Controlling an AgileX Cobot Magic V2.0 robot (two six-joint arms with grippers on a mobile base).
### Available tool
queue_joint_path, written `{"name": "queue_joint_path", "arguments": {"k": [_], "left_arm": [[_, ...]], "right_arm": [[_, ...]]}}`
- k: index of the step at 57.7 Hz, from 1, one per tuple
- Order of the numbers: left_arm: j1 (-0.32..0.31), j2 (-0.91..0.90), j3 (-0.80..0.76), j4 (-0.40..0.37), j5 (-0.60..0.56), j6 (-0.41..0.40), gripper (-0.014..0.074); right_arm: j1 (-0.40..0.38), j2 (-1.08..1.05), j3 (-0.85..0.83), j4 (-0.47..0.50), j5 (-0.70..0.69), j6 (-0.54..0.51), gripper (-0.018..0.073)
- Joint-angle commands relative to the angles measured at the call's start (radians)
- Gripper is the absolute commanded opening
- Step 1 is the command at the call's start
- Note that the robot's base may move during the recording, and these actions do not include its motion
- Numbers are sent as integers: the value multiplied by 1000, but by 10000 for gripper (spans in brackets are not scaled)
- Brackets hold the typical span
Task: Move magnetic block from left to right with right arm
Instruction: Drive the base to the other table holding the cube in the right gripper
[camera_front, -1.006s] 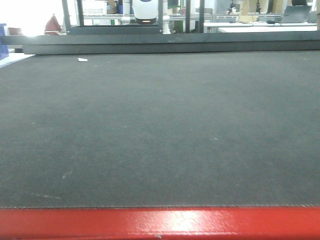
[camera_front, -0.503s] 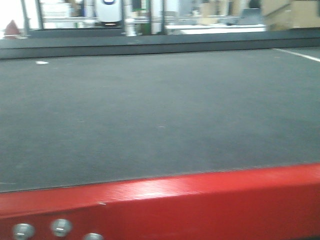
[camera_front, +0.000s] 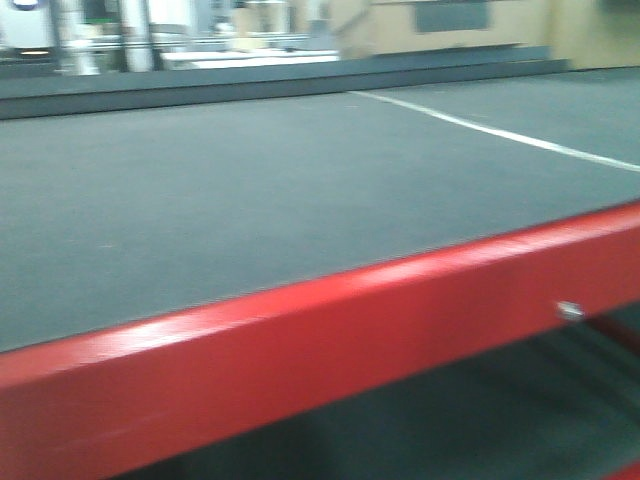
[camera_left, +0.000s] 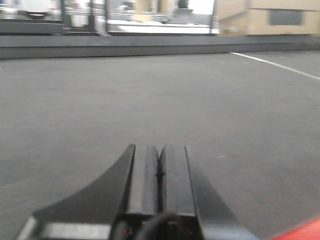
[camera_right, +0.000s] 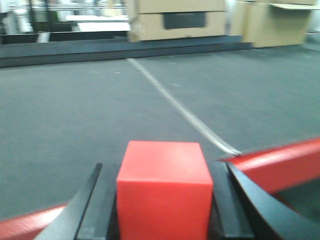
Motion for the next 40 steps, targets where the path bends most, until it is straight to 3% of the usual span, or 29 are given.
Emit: {"name": "queue_joint_path", "arguments": {"k": [1, 40], "left_arm": [[-4, -10, 9, -3, -80, -7, -126], [-4, -10, 9, -3, -80, -7, -126]], "right_arm": [[-6, 7, -31, -10, -99, -9, 313], [-6, 7, -31, -10, -99, -9, 313]]}}
